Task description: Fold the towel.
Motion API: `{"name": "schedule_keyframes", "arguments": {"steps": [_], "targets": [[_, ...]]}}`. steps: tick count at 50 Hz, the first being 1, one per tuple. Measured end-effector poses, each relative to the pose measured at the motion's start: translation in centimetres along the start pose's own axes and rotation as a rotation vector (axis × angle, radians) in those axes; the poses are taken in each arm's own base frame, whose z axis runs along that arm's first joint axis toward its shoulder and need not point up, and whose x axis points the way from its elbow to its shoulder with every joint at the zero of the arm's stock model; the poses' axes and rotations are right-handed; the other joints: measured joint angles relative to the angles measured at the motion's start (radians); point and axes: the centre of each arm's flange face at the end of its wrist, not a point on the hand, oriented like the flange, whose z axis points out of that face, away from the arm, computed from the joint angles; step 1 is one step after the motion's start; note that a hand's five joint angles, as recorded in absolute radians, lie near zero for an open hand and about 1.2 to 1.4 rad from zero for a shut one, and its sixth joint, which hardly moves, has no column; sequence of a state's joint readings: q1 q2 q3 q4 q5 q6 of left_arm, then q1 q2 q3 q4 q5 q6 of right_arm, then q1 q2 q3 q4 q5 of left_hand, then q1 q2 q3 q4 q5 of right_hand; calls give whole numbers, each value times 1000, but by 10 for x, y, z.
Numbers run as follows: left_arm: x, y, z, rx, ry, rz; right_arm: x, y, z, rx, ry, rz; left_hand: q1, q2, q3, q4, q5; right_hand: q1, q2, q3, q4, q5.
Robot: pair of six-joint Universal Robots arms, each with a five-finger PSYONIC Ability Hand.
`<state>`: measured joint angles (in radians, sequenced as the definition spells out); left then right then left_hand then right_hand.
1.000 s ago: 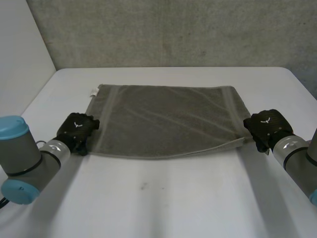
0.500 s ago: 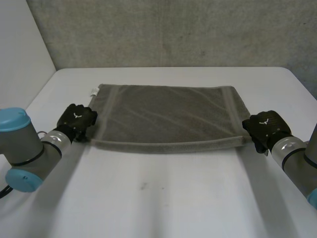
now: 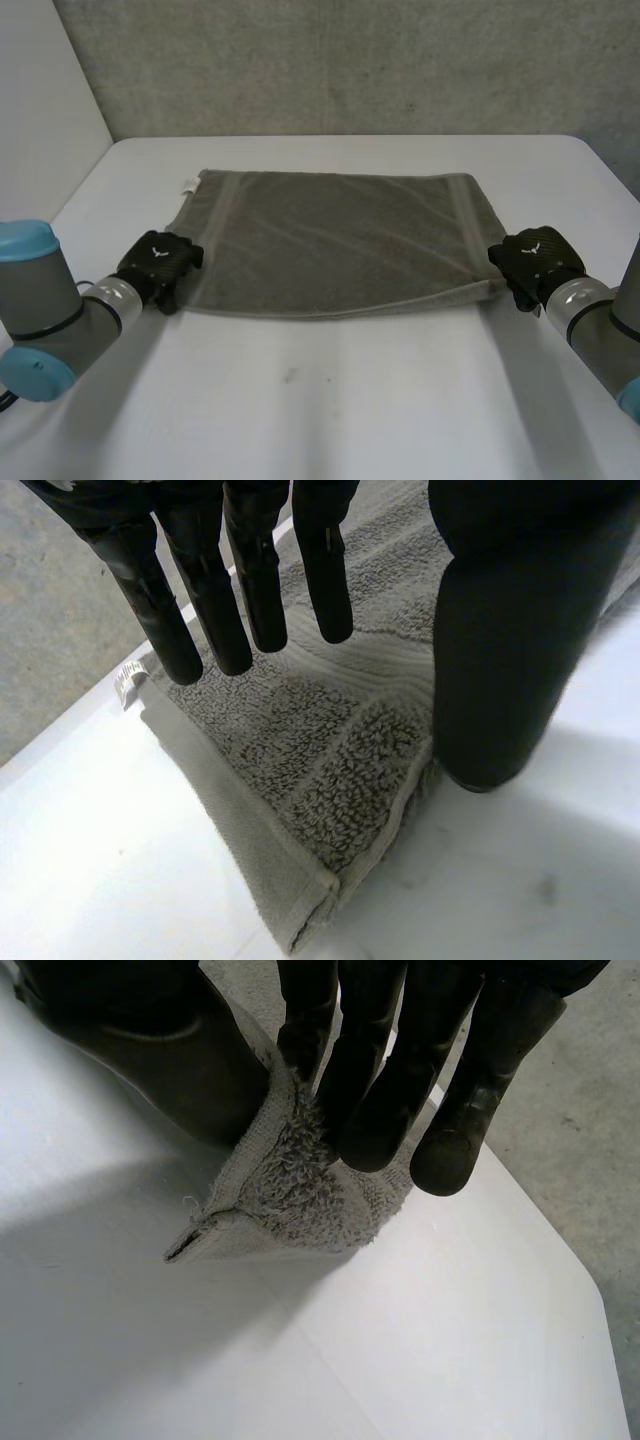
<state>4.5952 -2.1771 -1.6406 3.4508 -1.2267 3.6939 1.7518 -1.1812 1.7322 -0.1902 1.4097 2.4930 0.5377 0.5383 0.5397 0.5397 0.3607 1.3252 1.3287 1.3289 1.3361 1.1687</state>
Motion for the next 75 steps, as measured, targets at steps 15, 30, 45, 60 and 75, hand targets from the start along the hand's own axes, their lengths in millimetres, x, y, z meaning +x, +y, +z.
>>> {"name": "schedule_keyframes", "arguments": {"steps": [15, 30, 45, 60, 75], "targets": [[0, -3, -11, -29, 10, -15, 0, 0, 0, -1, -1, -1, -35, -38, -38, -38, -33, 0, 0, 0, 0, 0], [-5, 4, 9, -17, 2, -8, -1, 0, 0, -1, -3, -2, 95, 94, 93, 93, 34, 0, 0, 0, 0, 0], [-19, -11, 27, 45, -37, 9, -2, 2, 1, -6, -7, -3, 158, 158, 156, 155, 157, 0, 0, 0, 0, 0], [-5, 1, 23, -17, 16, -12, -2, 2, 3, -8, -5, -4, 241, 240, 239, 240, 241, 0, 0, 0, 0, 0], [-4, -2, 12, -37, 20, -24, -2, 3, 2, -7, -4, -4, 594, 619, 615, 618, 610, 0, 0, 0, 0, 0]]}}
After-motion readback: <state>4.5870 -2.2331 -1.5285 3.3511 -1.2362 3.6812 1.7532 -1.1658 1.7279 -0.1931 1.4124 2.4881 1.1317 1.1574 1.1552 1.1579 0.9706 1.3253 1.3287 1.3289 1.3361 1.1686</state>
